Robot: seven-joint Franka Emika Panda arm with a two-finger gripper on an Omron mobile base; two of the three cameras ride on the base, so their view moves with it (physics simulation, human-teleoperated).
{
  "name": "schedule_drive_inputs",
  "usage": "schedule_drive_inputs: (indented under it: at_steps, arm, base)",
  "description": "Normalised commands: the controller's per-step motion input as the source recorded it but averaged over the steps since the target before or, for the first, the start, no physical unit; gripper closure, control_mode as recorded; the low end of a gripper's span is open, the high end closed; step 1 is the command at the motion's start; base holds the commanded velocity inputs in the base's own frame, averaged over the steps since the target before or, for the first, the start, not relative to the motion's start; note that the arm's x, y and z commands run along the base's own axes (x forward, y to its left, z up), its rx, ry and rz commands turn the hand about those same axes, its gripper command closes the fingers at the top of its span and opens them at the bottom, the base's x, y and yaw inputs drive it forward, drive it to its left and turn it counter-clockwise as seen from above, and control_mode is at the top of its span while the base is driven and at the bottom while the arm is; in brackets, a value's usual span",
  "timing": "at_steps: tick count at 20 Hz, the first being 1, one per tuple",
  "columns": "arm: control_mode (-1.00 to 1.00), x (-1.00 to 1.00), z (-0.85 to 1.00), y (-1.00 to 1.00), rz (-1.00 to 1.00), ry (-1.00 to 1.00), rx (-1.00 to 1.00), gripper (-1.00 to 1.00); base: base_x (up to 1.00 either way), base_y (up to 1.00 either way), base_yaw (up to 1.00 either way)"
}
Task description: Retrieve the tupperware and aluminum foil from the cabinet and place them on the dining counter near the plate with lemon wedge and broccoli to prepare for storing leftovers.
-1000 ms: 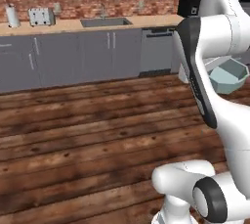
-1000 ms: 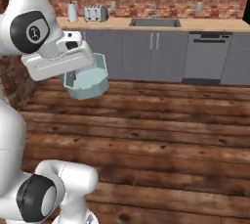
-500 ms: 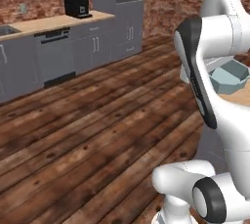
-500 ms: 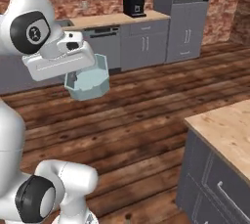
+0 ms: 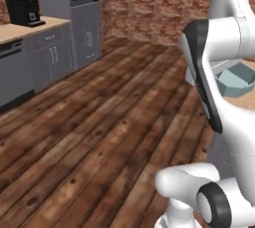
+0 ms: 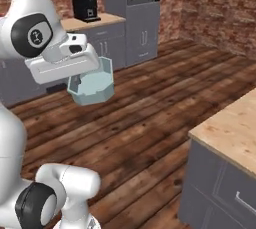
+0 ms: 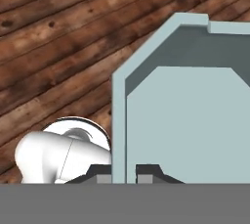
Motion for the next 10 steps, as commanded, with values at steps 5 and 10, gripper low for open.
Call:
schedule_drive_inputs:
  at_steps: [5, 10]
  arm:
    - [1.0, 0.0, 0.0, 0.0, 0.0, 0.0, 0.0, 1.0]
    - [1.0, 0.0, 0.0, 0.0, 0.0, 0.0, 0.0, 1.0]
  base:
    - [1.0, 0.98, -0.36]
    - [1.0, 0.78, -0.4]
